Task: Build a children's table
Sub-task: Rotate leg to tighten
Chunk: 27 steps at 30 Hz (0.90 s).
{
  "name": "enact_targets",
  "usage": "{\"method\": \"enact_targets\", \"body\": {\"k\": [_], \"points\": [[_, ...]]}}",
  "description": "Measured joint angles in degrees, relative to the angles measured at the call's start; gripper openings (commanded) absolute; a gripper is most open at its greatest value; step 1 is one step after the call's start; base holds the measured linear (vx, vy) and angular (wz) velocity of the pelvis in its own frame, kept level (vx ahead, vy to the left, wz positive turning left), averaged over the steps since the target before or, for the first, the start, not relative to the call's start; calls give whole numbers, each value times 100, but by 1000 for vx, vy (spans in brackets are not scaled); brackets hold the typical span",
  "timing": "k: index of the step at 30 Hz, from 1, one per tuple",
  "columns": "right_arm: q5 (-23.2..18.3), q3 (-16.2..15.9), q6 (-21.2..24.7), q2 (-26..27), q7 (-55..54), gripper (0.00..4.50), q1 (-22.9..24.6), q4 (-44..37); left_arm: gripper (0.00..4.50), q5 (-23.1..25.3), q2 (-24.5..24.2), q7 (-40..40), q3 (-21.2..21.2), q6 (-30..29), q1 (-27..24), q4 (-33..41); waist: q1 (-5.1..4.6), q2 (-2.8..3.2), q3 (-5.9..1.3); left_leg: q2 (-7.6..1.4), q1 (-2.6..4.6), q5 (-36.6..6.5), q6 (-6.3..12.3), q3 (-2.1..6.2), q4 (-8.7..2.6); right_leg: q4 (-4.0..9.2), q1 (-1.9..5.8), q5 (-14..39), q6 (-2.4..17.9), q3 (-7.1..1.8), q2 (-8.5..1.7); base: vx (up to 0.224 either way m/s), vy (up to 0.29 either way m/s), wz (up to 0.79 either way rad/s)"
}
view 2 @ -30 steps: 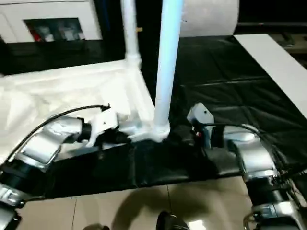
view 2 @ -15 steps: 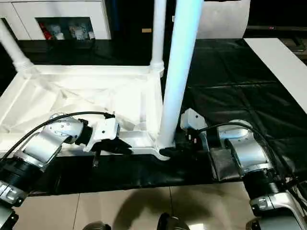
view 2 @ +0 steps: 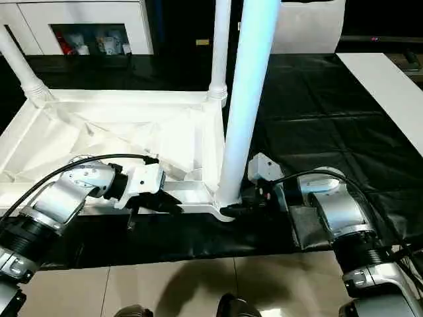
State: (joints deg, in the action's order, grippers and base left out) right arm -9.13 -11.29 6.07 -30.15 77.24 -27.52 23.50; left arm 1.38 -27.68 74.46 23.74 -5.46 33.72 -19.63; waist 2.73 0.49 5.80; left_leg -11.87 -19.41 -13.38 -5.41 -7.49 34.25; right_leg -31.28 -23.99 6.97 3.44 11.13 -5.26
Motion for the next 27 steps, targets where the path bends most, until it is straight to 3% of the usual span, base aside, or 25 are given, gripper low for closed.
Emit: {"method": "enact_targets", "body": {"k": [4, 7, 12, 15, 18, 19, 22, 25, 27], "points": [[-50, 165, 476, 210, -385, 272, 213, -294, 0, -49, 105, -170, -146, -455, -79, 96, -15, -10, -8, 0, 31, 1, -2, -20, 0, -14, 9, 0, 0, -21, 1, 0, 0, 0], [13, 341, 863, 582, -1246, 272, 303, -405, 0, -22, 297, -712, -395, -994, -199, 201, -80, -17, -20, 0, 53, 11, -19, -49, 4, -5, 18, 0, -3, -49, 8, 0, 0, 0], [235, 859, 1416, 1551, -3246, 272, 295, -437, 0, 145, 908, -1901, -730, -2024, -342, 493, -371, -8, -26, -2, 44, 15, -72, -70, 22, 100, 42, -14, -29, -27, 9, -21, 10, -3], [450, 976, 1599, 1955, -4149, 272, 212, -435, 0, 227, 1274, -2466, -841, -2466, -413, 648, -507, 19, -24, -45, 43, 14, -68, -45, 23, 242, 116, -15, -33, 100, -3, 0, 0, 0], [628, 1075, 1583, 2264, -4858, 272, 51, -255, 0, 310, 1673, -3026, -984, -2771, -417, 659, -609, 28, -18, -46, 40, 12, -62, -42, 31, 285, 135, -15, -36, 108, -10, 0, 0, 0], [649, 1083, 1537, 2277, -4967, 327, 43, -231, 0, 318, 1762, -3145, -989, -2808, -416, 660, -638, 36, -14, -44, 36, 10, -58, -42, 30, 313, 145, -22, -48, 121, -11, 0, 0, 0], [655, 1116, 1444, 2380, -5122, 348, 44, -199, 0, 348, 1819, -3226, -960, -2833, -390, 661, -688, 40, -11, -42, 36, 4, -49, -40, 26, 323, 158, -26, -56, 133, -17, 0, 0, 0], [651, 1164, 1308, 2382, -5111, 388, 98, -211, 0, 397, 1770, -3227, -845, -2778, -364, 694, -688, 40, -11, -27, 35, -3, -38, -39, 12, 306, 152, -31, -62, 114, -19, 0, 0, 0], [626, 1159, 1220, 2313, -4954, 388, 149, -265, 0, 396, 1704, -3214, -774, -2677, -346, 696, -673, 39, -12, -9, 24, -5, -35, -39, 0, 275, 125, -34, -65, 79, -21, 0, 0, 0]]}}
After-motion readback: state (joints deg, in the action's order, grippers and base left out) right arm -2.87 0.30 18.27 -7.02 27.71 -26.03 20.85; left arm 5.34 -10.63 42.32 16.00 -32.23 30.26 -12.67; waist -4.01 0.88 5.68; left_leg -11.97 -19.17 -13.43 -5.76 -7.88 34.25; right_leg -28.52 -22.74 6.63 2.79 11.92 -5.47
